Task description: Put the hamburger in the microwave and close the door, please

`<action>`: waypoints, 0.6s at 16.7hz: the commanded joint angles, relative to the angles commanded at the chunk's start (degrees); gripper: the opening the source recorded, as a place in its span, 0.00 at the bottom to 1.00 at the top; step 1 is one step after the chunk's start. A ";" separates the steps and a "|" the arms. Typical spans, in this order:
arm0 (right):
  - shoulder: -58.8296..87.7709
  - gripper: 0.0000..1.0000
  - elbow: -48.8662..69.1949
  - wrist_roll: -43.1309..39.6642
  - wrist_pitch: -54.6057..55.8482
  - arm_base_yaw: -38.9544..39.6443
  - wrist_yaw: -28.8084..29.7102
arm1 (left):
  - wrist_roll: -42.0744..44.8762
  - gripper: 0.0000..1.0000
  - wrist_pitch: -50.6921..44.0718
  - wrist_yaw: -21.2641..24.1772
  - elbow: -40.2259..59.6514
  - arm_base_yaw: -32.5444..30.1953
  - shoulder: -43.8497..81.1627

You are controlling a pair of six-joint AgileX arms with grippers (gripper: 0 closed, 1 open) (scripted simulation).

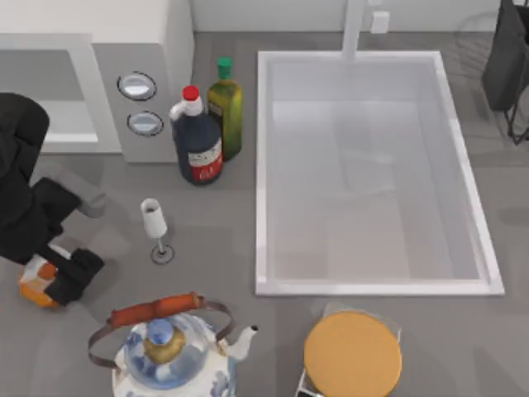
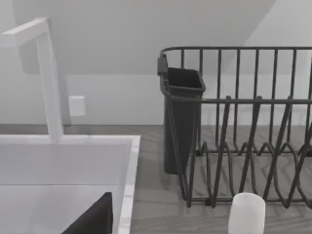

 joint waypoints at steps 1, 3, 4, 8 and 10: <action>0.00 1.00 0.00 0.00 0.00 0.00 0.00 | 0.00 0.00 0.00 0.00 0.00 0.00 0.00; 0.00 1.00 0.00 0.00 0.00 0.00 0.00 | 0.00 0.00 0.00 0.00 0.00 0.00 0.00; 0.00 1.00 0.00 0.00 0.00 0.00 0.00 | 0.00 0.00 0.00 0.00 0.00 0.00 0.00; 0.00 1.00 0.00 0.00 0.00 0.00 0.00 | -0.14 0.00 -4.61 1.22 1.80 0.07 -4.12; 0.00 1.00 0.00 0.00 0.00 0.00 0.00 | -0.14 0.00 -7.98 1.22 4.04 0.02 -5.42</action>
